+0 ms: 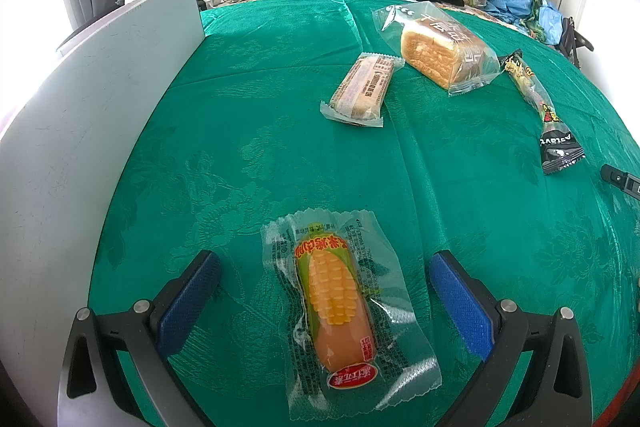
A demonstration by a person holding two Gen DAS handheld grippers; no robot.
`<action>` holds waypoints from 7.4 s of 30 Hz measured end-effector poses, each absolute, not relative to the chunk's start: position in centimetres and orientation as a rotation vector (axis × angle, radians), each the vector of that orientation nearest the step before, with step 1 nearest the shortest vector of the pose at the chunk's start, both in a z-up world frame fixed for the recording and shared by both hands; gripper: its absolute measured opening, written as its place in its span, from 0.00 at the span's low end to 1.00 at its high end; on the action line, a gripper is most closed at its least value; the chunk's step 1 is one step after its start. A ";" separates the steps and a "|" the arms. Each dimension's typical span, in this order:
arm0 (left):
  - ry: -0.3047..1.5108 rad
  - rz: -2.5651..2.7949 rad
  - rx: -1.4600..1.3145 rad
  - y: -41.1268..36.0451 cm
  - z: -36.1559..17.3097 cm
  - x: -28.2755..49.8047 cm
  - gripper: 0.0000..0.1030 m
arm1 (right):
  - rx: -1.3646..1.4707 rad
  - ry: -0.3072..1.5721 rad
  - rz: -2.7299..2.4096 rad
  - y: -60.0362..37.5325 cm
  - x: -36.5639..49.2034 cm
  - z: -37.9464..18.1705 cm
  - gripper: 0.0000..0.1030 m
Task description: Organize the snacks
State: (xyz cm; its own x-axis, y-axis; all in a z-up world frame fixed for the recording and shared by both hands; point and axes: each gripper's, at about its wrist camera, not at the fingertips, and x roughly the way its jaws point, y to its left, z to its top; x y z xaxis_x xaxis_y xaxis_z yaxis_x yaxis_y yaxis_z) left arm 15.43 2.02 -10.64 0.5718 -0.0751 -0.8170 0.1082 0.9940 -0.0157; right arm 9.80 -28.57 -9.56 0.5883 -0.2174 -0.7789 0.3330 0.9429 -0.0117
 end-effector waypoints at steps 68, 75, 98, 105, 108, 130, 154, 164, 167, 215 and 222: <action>0.787 -0.047 -0.345 22.1 5.6 9.5 0.22 | 0.306 0.958 0.699 -1.2 8.3 6.1 0.16; 0.844 0.245 -0.209 30.9 5.9 8.7 0.92 | 0.333 0.988 0.948 15.0 12.2 10.1 0.64; 1.029 -0.176 -0.153 2.3 -6.7 12.7 0.99 | -0.001 0.944 -0.116 -26.7 8.3 -9.2 0.65; 1.009 -0.106 -0.013 -0.7 -9.4 15.9 0.99 | 0.073 0.939 -0.169 -27.4 10.1 -9.5 0.68; 1.001 -0.106 0.038 -0.9 -10.1 16.6 1.00 | 0.086 0.919 -0.197 -27.3 10.3 -9.3 0.74; 0.947 -0.107 0.036 -0.1 -10.5 17.0 1.00 | 0.090 0.897 -0.211 -26.6 9.1 -9.4 0.80; 0.947 -0.108 0.036 0.0 -10.5 16.8 1.00 | 0.089 0.894 -0.211 -26.7 9.1 -9.4 0.81; 0.947 -0.108 0.036 -0.1 -10.5 16.8 1.00 | 0.089 0.894 -0.211 -26.7 9.1 -9.4 0.81; 0.947 -0.107 0.036 -0.1 -10.5 16.8 1.00 | 0.089 0.894 -0.211 -26.7 9.1 -9.4 0.81; 0.945 -0.080 0.021 -0.4 -10.4 23.5 1.00 | 0.130 0.894 -0.267 -28.8 13.9 -9.5 0.88; 0.945 -0.081 0.021 -0.3 -10.3 23.5 1.00 | 0.130 0.893 -0.267 -28.8 13.8 -9.5 0.88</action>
State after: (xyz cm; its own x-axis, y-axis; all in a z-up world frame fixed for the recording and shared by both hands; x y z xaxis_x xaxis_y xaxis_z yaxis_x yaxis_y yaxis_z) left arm 23.48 -0.33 -10.34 0.5833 -0.0603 -0.8100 0.0791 0.9967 -0.0173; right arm 13.82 -28.84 -9.54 0.5968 -0.1755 -0.7830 0.2834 0.9590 0.0011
